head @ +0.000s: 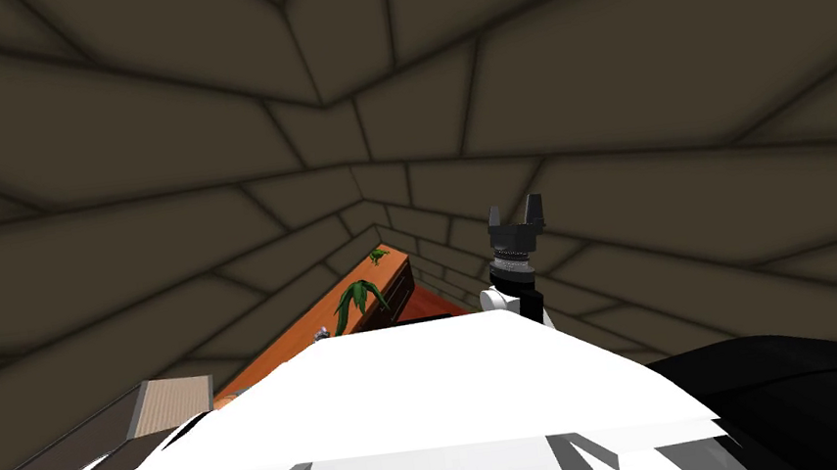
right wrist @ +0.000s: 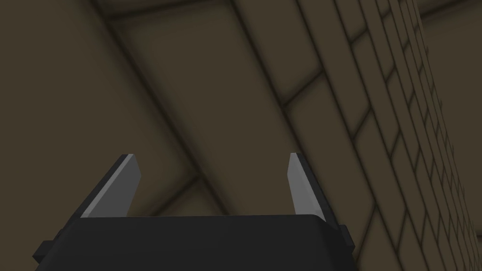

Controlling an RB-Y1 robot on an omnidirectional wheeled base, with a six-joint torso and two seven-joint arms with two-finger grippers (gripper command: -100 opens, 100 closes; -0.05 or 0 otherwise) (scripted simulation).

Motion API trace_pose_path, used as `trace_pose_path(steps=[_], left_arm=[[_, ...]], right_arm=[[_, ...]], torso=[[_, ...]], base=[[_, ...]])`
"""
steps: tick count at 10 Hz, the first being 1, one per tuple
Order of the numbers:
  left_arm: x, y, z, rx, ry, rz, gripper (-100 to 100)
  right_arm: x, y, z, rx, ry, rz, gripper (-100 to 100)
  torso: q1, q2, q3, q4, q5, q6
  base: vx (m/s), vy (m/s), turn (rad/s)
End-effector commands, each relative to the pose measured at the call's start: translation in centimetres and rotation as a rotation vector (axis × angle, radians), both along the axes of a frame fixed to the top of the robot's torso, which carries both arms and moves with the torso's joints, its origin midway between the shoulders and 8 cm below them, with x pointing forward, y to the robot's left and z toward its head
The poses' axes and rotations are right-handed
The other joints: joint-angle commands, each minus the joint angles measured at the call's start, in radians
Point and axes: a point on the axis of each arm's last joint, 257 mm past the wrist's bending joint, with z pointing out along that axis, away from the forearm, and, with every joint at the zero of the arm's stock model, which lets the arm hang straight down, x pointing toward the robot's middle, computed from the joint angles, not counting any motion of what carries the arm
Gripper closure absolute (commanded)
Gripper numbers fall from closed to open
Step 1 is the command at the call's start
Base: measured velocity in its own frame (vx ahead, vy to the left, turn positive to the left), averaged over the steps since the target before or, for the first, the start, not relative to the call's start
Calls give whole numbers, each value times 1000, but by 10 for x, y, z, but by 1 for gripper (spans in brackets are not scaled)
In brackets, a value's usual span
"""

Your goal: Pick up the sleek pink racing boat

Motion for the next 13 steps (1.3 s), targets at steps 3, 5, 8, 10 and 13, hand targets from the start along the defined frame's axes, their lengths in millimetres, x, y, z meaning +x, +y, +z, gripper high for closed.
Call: trace_pose_path(steps=[3,5,8,10,13], left_arm=[[20,-14,-2,4,3,-20,100],[43,-29,-2,6,2,-40,100],[65,-44,-1,8,1,-61,100],[88,-63,1,5,-7,-88,100],[131,-100,8,2,-14,-137,100]], right_arm=[[0,0,0,0,0,0,0],[0,0,0,0,0,0,0],[0,0,0,0,0,0,0],[0,0,0,0,0,0,0],[0,0,0,0,0,0,0]], torso=[[2,2,1,0,0,0],[2,2,1,0,0,0],[4,2,1,-1,1,-1],[2,0,-1,-1,1,-1],[6,3,1,-1,1,-1]], base=[[-38,29,78],[-48,36,121],[-46,40,67],[-22,12,83],[-75,74,153]])
